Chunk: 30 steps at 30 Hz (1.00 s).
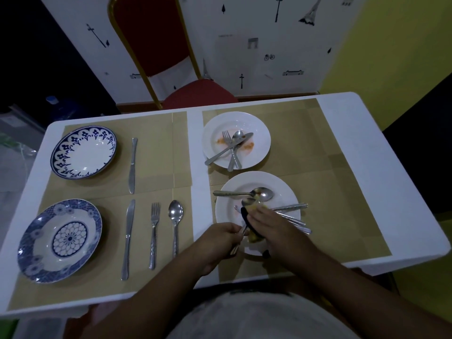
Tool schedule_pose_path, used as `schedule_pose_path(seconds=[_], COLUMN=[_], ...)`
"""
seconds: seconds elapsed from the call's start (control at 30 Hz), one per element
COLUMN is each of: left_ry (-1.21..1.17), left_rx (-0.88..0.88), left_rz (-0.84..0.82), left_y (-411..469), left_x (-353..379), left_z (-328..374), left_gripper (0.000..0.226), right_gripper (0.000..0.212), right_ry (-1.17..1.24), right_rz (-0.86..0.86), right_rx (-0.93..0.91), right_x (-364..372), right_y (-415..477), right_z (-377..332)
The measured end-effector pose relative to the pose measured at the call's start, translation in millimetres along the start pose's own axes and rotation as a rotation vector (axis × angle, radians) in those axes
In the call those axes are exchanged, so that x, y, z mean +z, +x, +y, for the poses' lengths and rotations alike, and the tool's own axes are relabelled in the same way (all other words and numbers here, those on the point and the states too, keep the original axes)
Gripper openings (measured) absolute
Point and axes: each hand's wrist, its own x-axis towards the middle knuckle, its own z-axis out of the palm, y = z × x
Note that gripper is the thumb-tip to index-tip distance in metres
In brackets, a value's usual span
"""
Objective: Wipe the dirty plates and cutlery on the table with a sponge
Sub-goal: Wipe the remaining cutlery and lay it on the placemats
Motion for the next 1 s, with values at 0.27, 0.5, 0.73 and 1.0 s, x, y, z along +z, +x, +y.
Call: schedule_pose_path(seconds=[0.27,0.5,0.73,1.0], left_ry=[-0.194,-0.181,-0.241,-0.52], left_rx=[-0.07,-0.073,-0.042,0.119], left_rz=[0.045,0.02,0.053,0.161], left_y=[-3.9,-5.8,-12.4,-12.6], left_x=[-1.1,-18.7,-27.5,-41.7], left_z=[-6.9,2.3,21.4,33.7], left_gripper=[0.016,0.029,0.027,0.02], right_gripper=[0.083,0.07,0.067,0.065], right_ry=[0.054,0.246,0.343,0.28], right_rz=[0.104,0.23,0.099,0.067], right_rx=[0.217,0.411,0.234,0.029], right_x=[-23.1,-28.8,-22.1,-27.8], right_y=[17.3,15.3,36.7,68.2], right_z=[27.7,25.0,-4.5,-35.9])
